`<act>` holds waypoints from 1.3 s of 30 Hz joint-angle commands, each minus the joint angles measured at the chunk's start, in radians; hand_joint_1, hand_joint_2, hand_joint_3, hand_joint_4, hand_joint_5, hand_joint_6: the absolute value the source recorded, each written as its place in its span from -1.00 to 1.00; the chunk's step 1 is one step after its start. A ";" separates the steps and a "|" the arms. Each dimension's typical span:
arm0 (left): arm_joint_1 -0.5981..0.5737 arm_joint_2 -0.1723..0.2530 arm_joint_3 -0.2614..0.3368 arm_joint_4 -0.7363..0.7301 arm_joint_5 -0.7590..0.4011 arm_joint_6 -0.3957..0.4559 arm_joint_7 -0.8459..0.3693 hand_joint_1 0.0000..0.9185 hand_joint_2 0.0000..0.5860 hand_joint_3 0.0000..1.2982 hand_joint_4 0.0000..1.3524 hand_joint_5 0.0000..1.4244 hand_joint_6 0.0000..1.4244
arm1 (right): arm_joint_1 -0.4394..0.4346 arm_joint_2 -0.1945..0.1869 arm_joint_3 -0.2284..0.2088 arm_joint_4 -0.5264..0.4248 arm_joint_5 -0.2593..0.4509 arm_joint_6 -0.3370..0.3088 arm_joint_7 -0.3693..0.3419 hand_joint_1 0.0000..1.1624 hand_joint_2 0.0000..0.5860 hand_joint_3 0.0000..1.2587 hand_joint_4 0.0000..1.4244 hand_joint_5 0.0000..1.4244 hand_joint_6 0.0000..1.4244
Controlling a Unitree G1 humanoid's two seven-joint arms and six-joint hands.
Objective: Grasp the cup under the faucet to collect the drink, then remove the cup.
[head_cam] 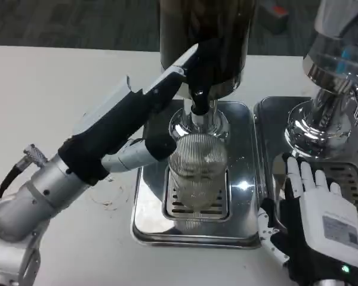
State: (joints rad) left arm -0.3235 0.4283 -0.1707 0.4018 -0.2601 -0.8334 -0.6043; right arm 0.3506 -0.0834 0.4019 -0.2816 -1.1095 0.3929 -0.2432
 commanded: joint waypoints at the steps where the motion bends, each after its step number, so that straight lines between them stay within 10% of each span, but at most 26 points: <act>1: -0.029 -0.032 0.010 0.023 0.036 0.006 -0.031 -1.00 -0.71 -1.00 -1.00 -1.00 -1.00 | 0.015 0.011 0.000 -0.008 0.001 0.011 -0.018 -0.46 0.87 -1.00 -1.00 -1.00 -1.00; 39: -0.015 -0.003 -0.020 -0.030 0.341 -0.136 0.070 -1.00 -0.66 -1.00 -1.00 -1.00 -1.00 | 0.039 0.053 0.004 -0.091 0.046 -0.009 -0.016 -0.39 0.83 -1.00 -1.00 -1.00 -1.00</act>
State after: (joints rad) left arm -0.3492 0.4161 -0.1711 0.3729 0.0514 -0.9469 -0.5249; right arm 0.3799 -0.0403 0.4072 -0.3379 -1.0923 0.3977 -0.2551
